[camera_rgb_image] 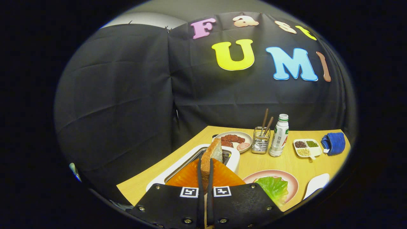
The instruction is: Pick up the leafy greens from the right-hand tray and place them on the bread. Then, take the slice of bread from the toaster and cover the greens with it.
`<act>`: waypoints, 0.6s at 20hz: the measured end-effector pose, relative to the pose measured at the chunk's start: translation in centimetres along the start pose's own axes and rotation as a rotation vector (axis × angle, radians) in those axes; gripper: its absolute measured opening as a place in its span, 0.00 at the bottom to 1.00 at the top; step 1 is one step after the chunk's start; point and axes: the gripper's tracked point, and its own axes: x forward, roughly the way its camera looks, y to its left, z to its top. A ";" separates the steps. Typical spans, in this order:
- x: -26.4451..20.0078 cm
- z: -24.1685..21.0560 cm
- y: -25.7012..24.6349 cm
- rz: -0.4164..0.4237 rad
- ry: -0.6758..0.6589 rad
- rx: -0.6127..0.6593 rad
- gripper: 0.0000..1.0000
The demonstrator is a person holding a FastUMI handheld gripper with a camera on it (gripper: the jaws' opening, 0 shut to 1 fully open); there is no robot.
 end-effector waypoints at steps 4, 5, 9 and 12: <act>-2.3 2.9 -2.4 -0.032 -0.072 0.007 0.03; -3.1 3.5 -3.3 -0.043 -0.088 0.009 0.03; -5.5 4.6 -7.8 -0.124 -0.116 -0.007 0.03; -7.0 4.0 -12.0 -0.197 -0.108 -0.006 0.03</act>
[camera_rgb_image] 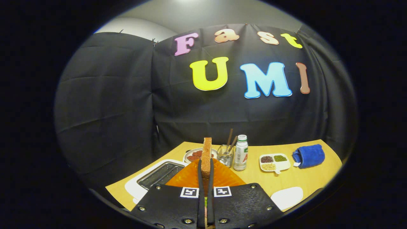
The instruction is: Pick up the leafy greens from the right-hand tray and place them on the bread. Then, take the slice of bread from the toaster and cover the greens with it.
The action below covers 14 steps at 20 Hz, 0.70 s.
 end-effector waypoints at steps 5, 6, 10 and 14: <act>-0.1 -3.2 -5.6 -0.089 0.058 0.013 0.03; 0.0 -3.9 -6.3 -0.100 0.070 0.016 0.03; 0.6 -7.0 -8.3 -0.141 0.124 0.010 0.03; 1.5 -9.9 -8.5 -0.166 0.167 0.000 0.03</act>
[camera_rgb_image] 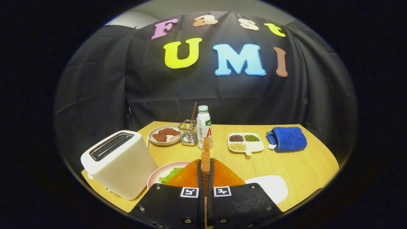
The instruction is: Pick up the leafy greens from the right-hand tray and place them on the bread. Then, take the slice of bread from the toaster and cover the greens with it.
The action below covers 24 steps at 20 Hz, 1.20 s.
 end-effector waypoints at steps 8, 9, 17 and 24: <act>1.9 -2.7 3.1 0.019 0.040 0.006 0.03; 2.1 -3.0 3.6 0.027 0.044 0.011 0.03; 3.7 -5.3 7.5 0.097 0.088 0.029 0.03; 4.6 -7.4 9.1 0.126 0.122 0.040 0.03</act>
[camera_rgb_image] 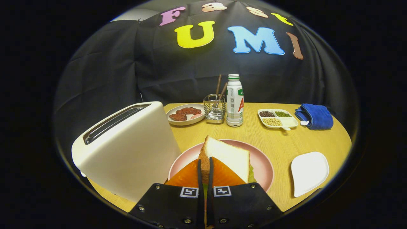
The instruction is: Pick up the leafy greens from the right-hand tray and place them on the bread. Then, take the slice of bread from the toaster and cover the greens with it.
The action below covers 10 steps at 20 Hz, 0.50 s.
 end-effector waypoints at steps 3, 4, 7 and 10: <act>0.1 -0.2 0.2 -0.003 -0.007 0.001 0.03; 0.1 -0.1 0.2 -0.008 -0.012 -0.007 0.03; 0.0 -0.2 0.3 -0.016 -0.018 -0.021 0.03; -0.1 0.1 0.5 0.002 -0.028 -0.011 0.06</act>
